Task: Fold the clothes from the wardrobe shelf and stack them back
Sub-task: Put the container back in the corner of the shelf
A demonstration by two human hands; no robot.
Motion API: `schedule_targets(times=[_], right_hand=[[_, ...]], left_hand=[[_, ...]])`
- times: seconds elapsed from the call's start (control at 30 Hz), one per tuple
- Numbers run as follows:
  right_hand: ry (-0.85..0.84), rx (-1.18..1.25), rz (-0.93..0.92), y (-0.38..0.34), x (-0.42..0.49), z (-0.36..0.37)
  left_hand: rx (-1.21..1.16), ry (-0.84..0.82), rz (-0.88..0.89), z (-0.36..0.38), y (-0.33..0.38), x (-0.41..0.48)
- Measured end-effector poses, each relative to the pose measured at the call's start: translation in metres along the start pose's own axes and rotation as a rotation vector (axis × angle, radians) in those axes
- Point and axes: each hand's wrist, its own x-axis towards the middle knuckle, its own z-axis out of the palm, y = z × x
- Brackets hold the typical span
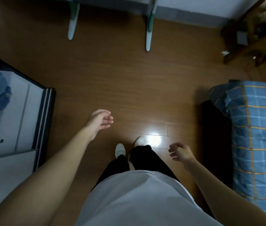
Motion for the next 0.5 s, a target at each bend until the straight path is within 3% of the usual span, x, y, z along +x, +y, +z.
schedule_targets(times=[0.27,0.4,0.5], right_hand=[[0.010,0.024,0.113,-0.093,0.091,-0.010],[-0.055,0.038,0.079,-0.192,0.142,-0.006],[-0.113,0.073,-0.049,-0.288,0.172,-0.001]], left_hand=[[0.157,-0.048,0.133,0.030,0.156,0.085],[0.213,0.035,0.014,0.025,0.189,0.123],[0.240,0.086,-0.104,0.007,0.197,0.150]])
